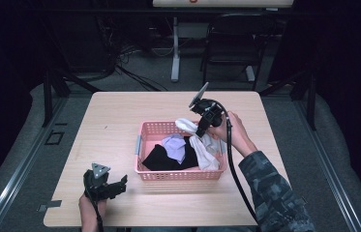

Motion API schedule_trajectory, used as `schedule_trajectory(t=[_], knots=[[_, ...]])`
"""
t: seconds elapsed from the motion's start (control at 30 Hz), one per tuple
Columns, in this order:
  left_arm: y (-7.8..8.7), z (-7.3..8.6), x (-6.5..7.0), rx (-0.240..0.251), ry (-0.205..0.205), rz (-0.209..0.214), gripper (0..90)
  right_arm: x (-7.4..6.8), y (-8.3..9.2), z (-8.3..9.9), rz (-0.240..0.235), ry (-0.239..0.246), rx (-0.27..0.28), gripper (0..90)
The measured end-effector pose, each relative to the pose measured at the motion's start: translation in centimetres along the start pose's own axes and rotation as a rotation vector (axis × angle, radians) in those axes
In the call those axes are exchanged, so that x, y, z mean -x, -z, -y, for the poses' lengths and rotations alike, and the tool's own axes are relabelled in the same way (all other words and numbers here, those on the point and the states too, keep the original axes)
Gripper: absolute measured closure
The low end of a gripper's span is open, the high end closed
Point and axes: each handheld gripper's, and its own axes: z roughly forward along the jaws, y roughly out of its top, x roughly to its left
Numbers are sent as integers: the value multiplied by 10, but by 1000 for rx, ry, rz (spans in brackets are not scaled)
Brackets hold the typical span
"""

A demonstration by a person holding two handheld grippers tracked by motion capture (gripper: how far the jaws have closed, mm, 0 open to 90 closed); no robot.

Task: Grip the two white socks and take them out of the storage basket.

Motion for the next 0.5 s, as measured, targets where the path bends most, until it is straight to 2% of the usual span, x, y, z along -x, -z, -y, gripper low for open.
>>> schedule_trajectory(t=[0.2,0.5], knots=[[0,0,-1,0,1,-1,155,-5,18,0,2,18,12,844],[0,0,-1,2,2,0,156,-8,34,-1,-7,27,37,844]])
